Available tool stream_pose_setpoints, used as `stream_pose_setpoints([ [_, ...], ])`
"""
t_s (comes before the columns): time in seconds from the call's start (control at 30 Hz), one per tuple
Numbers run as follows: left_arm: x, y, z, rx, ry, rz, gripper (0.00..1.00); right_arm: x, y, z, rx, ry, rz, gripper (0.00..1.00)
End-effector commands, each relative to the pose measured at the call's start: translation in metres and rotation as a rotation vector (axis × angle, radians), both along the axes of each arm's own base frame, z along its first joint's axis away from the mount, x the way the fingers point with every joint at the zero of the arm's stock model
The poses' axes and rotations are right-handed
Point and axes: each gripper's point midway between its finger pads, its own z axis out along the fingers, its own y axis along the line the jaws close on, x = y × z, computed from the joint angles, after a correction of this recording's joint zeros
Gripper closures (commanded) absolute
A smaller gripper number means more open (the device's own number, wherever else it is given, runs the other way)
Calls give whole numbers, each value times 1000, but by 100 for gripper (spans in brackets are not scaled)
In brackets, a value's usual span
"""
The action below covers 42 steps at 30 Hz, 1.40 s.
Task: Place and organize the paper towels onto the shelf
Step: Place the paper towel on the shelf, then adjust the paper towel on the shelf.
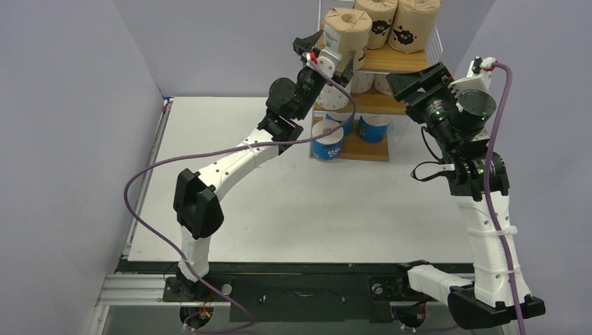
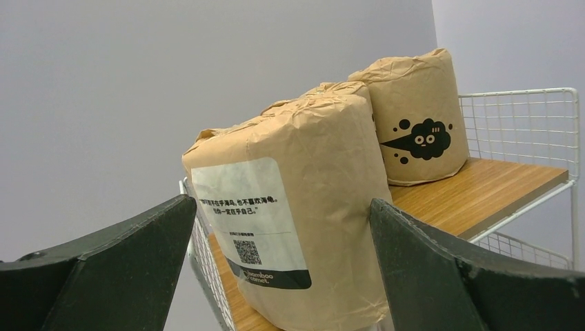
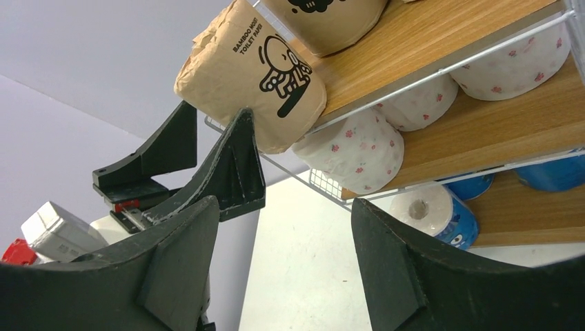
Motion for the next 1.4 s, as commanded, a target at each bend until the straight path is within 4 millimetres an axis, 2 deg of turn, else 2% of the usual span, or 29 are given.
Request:
stream_pose_setpoints([
  [0.0,12,14,16,-31,-18,43,4,-9,-1,13,-5,-55,-1,34],
  [0.17,16,19,18,-43,-18,48,4,-7,0,10,-7,-48,0,34],
  [0.33,2,21,30,-62,-30,20,4,-6,1,11,-4,-49,3,34],
  [0.47,-23,28,53,-97,-69,-6,4,-6,2,11,-3,-49,7,34],
  [0.67,-70,51,90,-163,-135,-51,4,-7,7,10,4,-56,35,34],
  [0.7,-74,52,88,-160,-131,-58,4,-7,8,9,3,-54,38,34],
  [0.73,-84,59,97,-181,-141,-70,4,-7,8,9,4,-54,41,34],
  [0.77,-86,59,93,-177,-131,-79,4,-6,9,7,3,-50,42,34],
  [0.8,-95,66,101,-197,-139,-92,4,-6,9,7,3,-52,46,34],
  [0.97,-112,85,91,-284,-65,-118,4,-1,13,2,0,-59,63,33],
  [1.1,-124,104,72,-386,39,-151,4,2,15,-2,5,-80,67,33],
  [1.13,-126,111,64,-397,68,-145,4,4,19,-2,8,-103,86,33],
  [1.17,-127,111,57,-430,109,-169,4,0,21,8,17,-155,101,33],
  [1.2,-127,115,42,-439,150,-158,4,2,24,2,14,-157,109,33],
  [1.23,-127,116,33,-472,193,-176,4,-2,26,9,5,-198,108,33],
  [1.27,-126,120,14,-483,241,-155,4,-1,27,5,-9,-204,105,33],
  [1.3,-126,122,6,-513,279,-162,4,-7,28,15,-31,-258,92,34],
  [1.33,-125,128,-15,-517,330,-137,4,-6,30,10,-44,-267,85,34],
  [1.37,-127,130,-25,-539,376,-144,4,-15,30,29,-44,-359,70,36],
])
